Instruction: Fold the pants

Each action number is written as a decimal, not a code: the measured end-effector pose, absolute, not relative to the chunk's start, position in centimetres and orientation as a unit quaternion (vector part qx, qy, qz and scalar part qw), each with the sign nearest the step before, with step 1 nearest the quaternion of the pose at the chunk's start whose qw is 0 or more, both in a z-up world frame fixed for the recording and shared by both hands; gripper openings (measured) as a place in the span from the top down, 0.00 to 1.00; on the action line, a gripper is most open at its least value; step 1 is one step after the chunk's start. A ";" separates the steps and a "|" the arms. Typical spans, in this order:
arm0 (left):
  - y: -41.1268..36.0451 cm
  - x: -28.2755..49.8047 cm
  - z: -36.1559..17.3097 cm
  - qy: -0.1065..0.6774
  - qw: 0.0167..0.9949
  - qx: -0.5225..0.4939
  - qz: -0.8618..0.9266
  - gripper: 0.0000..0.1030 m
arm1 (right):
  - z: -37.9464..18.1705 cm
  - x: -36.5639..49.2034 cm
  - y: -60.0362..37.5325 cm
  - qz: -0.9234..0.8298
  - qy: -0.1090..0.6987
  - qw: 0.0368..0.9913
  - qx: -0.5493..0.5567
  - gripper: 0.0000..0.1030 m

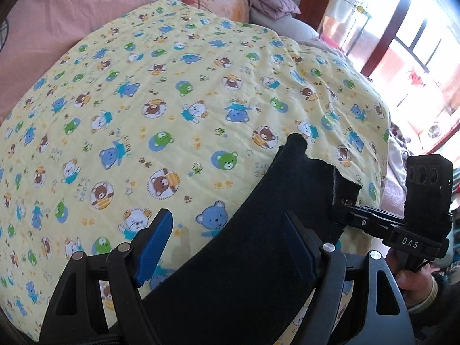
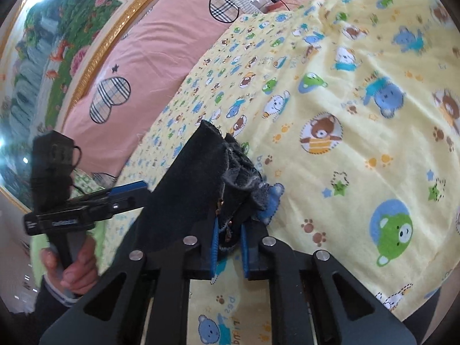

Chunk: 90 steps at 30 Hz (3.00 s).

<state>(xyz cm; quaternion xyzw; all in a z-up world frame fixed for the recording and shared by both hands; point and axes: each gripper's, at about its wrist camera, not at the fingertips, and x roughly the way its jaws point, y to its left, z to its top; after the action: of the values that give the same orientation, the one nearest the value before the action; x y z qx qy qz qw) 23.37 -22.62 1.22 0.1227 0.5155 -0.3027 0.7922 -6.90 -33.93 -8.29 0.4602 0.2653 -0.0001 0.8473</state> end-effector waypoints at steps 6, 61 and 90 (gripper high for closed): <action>-25.7 25.3 -0.9 0.542 0.758 0.129 -0.339 0.29 | -8.5 -7.6 -34.0 0.030 0.238 0.849 0.471 0.87; -0.6 15.4 3.7 0.415 0.826 -0.153 -0.349 0.89 | -2.1 2.4 -17.0 0.382 0.252 0.789 0.409 0.87; 10.8 8.0 -4.3 0.448 0.829 -0.279 -0.185 0.87 | -4.3 4.4 -8.4 0.382 0.374 0.794 0.290 0.55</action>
<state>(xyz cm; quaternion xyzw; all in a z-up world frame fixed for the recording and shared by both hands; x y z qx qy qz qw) 8.04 10.82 -4.29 -0.2786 0.4476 -0.1846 0.8294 4.40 -8.37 -4.30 0.2902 0.3737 0.3816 0.7941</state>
